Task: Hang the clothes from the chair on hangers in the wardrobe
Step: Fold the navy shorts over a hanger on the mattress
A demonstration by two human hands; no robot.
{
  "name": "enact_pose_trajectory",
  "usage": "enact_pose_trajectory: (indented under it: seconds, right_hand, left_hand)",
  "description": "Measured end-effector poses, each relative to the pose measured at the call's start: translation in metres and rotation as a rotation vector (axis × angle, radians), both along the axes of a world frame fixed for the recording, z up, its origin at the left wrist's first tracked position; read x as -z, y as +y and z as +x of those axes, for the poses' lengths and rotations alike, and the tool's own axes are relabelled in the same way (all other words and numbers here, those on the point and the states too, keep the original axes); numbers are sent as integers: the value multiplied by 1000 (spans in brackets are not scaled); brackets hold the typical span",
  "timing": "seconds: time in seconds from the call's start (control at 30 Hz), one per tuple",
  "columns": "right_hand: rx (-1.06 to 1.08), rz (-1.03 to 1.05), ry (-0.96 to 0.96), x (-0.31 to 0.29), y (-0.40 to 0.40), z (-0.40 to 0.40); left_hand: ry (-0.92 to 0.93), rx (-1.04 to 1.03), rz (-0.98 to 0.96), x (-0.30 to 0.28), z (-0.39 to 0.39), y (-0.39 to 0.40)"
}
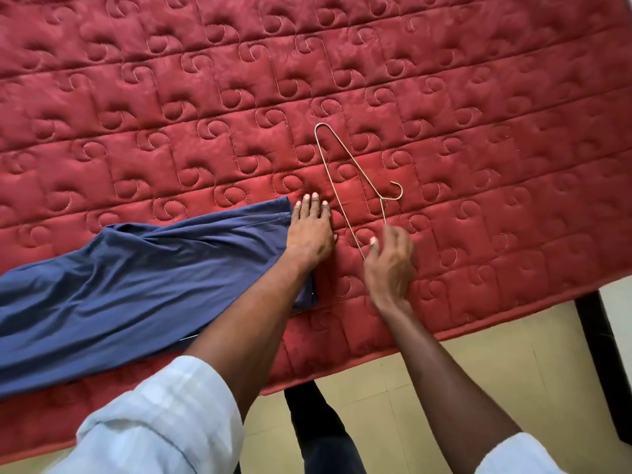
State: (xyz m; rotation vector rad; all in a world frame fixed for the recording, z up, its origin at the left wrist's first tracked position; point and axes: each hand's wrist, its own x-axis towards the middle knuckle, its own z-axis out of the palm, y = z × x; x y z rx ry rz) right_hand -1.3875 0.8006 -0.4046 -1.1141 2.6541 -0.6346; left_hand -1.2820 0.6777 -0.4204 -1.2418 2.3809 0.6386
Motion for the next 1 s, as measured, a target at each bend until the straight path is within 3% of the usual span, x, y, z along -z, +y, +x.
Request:
enact_pose_trajectory:
  seconds: [0.1, 0.2, 0.3, 0.37, 0.43, 0.53, 0.6, 0.87, 1.0]
  right_hand:
    - [311, 153, -188, 1, -22, -26]
    - [409, 172, -388, 2, -50, -40]
    - [378, 202, -435, 3, -70, -38]
    - [364, 202, -467, 5, -79, -30]
    - [392, 78, -641, 5, -82, -22]
    - [446, -165, -1092, -3, -79, -9]
    - [439, -237, -1247, -9, -75, 1]
    - [427, -451, -1722, -52, -41, 64]
    - [364, -321, -1755, -36, -32, 95]
  left_hand:
    - [8, 3, -7, 2, -1, 1]
    - [74, -21, 37, -2, 1, -3]
    - [440, -218, 51, -13, 15, -7]
    - [685, -444, -143, -18, 35, -3]
    - [791, -673, -310, -19, 57, 4]
    - [798, -921, -317, -20, 91, 18]
    - [773, -1010, -300, -16, 112, 29]
    - [691, -1344, -185, -12, 152, 58]
    - [656, -1335, -143, -10, 160, 60]
